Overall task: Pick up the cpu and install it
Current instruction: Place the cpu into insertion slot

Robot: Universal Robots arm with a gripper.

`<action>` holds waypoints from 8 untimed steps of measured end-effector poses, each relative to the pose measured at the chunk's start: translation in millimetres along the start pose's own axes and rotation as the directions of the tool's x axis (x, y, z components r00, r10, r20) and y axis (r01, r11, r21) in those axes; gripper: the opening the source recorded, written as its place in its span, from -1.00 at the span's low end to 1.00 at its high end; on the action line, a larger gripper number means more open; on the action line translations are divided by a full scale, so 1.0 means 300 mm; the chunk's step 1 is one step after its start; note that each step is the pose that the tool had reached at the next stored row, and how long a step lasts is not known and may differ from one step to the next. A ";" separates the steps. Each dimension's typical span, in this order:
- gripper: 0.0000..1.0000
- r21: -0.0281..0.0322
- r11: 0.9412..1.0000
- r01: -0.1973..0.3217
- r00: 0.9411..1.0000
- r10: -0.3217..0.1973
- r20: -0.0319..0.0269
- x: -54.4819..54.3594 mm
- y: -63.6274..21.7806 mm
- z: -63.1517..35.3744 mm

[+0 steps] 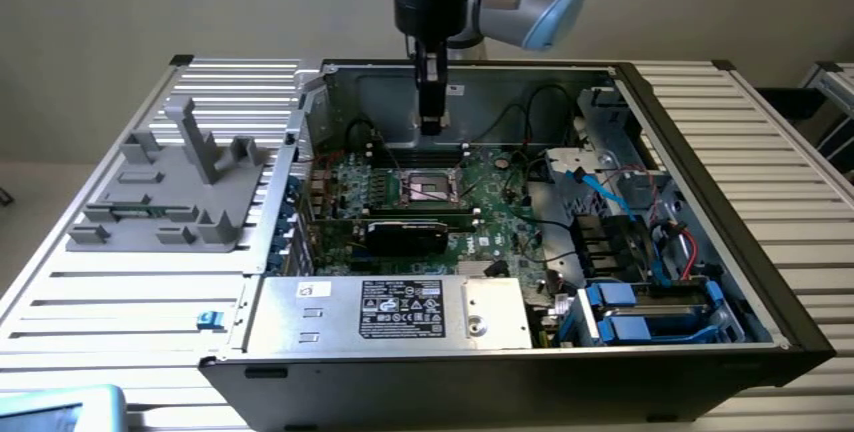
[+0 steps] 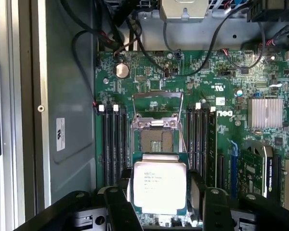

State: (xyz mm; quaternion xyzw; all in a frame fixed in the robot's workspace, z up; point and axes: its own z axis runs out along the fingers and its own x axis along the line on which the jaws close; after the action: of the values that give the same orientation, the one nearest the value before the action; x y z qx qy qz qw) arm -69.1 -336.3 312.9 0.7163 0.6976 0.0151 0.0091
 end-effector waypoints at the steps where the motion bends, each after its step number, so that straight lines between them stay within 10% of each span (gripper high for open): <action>1: 0.11 0.000 1.000 0.000 1.000 0.000 -0.001 -0.002 0.001 0.006; 8: 0.11 0.000 1.000 -0.004 1.000 0.004 -0.009 -0.015 0.005 0.048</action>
State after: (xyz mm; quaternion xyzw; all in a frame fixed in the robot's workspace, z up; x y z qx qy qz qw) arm -67.1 -340.8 298.4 0.7176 0.6962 0.0183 0.0059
